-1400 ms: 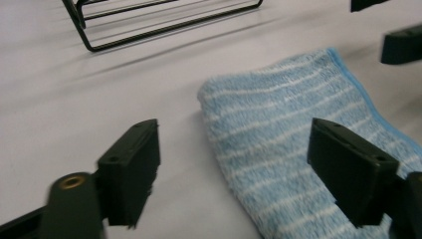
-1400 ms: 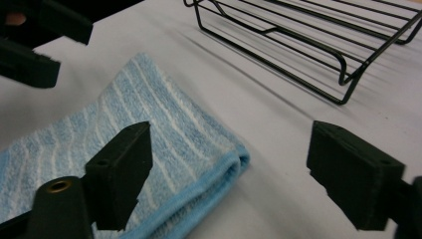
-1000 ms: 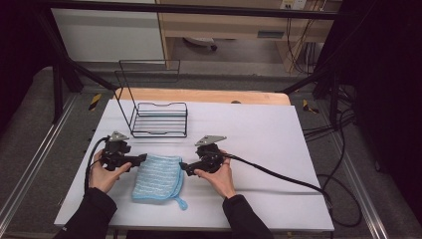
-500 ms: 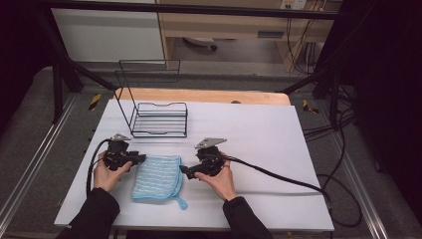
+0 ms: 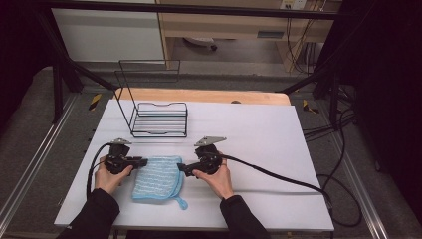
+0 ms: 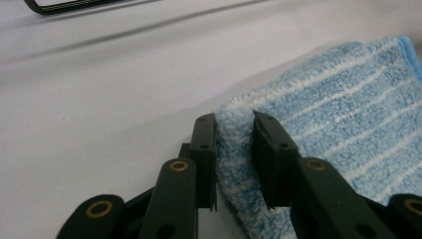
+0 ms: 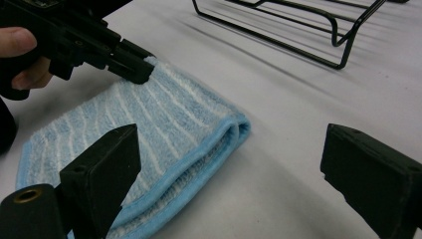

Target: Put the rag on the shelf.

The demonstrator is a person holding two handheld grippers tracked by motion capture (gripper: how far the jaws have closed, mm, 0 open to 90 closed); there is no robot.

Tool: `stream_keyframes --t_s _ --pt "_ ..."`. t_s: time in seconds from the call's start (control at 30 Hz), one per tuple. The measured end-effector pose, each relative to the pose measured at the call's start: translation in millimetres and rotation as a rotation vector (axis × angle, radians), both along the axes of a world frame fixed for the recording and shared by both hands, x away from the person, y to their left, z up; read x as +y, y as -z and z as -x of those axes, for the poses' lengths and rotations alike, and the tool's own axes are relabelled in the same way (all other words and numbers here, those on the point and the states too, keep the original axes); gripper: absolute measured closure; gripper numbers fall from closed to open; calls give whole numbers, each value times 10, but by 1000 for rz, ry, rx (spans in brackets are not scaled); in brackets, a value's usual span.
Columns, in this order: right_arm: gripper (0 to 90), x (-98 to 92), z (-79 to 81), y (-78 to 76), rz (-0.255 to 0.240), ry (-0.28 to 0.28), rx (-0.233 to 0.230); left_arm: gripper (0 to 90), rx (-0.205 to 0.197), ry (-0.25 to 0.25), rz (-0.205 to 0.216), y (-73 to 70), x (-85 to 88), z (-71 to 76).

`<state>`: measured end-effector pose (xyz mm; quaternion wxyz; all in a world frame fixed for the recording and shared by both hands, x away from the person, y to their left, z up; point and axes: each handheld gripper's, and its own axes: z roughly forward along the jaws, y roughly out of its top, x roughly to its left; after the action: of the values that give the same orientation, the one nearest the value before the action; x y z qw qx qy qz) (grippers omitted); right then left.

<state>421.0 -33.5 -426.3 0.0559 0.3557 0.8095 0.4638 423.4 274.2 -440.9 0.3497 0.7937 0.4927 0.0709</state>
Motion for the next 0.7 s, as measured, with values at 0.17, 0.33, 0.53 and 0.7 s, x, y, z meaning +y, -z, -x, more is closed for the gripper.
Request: stream_keyframes --t_s 0.17,0.33,0.53,0.7 --pt "122 96 -52 -29 14 9 -8 752 -4 2 -8 5 -21 16" --pt "263 226 -146 28 40 28 6 770 -4 3 -15 5 -28 19" --pt "413 315 -217 137 50 46 46 779 -13 -4 -25 5 -43 35" --pt "489 335 -217 222 72 48 96 779 -18 -3 -26 6 -47 41"
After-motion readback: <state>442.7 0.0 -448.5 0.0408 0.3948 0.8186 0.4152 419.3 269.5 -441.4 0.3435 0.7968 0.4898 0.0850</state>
